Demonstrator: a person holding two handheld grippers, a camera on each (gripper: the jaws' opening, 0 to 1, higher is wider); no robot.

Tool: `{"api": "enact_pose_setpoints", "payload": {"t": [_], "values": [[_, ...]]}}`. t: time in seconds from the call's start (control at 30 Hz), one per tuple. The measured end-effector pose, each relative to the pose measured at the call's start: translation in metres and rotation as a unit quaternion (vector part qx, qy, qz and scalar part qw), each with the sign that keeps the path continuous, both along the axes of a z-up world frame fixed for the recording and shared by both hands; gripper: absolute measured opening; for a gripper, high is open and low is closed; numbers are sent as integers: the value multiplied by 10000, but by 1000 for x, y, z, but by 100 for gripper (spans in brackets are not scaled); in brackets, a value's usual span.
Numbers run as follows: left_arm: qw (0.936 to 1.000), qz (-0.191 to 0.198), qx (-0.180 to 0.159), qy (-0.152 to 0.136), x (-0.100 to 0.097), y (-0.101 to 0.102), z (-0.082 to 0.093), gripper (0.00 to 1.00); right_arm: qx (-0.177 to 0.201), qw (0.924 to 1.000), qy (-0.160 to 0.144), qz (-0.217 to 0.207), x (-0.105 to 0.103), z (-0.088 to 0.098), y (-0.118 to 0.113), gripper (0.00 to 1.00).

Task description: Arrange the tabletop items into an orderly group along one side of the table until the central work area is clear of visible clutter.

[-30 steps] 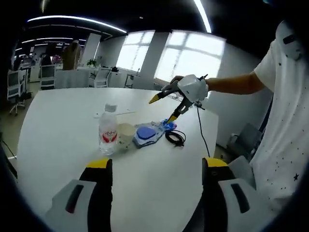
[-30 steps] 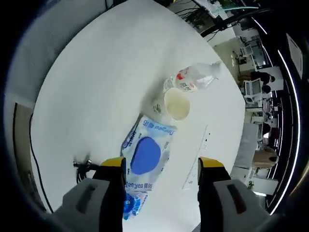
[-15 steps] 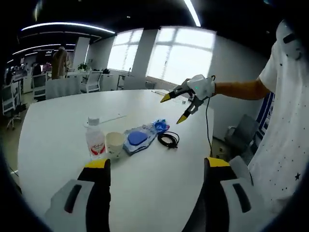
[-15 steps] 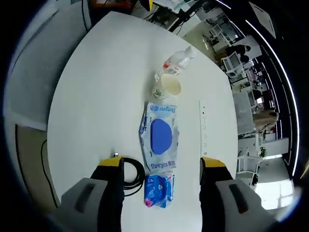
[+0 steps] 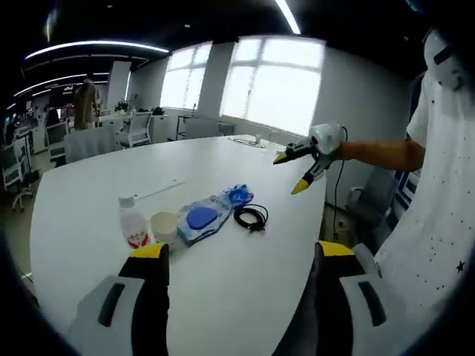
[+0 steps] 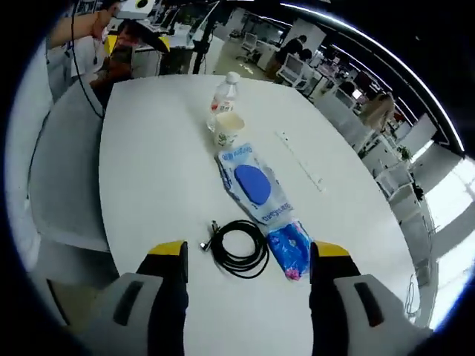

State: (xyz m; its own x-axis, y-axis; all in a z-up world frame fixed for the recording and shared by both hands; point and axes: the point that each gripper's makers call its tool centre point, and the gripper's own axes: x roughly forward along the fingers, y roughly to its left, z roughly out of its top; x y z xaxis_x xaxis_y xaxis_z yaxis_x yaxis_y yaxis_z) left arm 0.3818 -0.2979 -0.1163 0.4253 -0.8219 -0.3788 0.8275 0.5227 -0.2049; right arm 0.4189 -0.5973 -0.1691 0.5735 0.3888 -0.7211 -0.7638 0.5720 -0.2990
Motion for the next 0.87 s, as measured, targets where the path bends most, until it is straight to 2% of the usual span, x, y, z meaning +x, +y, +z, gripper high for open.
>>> {"api": "enact_pose_setpoints", "payload": {"t": [0.13, 0.27, 0.3, 0.33, 0.4, 0.53, 0.7, 0.87], "values": [[10000, 24, 41, 6, -5, -4, 0, 83, 389, 9986, 52, -357, -17, -3, -14, 68], [9999, 39, 151, 22, -10, -8, -4, 84, 774, 9949, 151, -635, -30, -3, -19, 71], [9998, 47, 171, 24, -11, -8, -4, 85, 903, 9934, 159, -695, -32, -2, -19, 73], [9998, 78, 185, 37, -13, -8, -6, 86, 1216, 9888, 210, -836, -37, 0, -18, 76], [9997, 133, 176, 84, -15, -9, -8, 87, 1464, 9833, 251, -1052, -42, -1, -21, 78], [9995, 253, 150, 144, -16, -12, -14, 90, 1642, 9782, 336, -1224, -55, -6, -26, 78], [9991, 345, 136, 207, -20, -15, -18, 92, 2053, 9660, 490, -1495, -68, -11, -26, 79], [9988, 362, 181, 275, -25, -13, -23, 91, 2127, 9624, 580, -1589, -73, -18, -24, 78]]}}
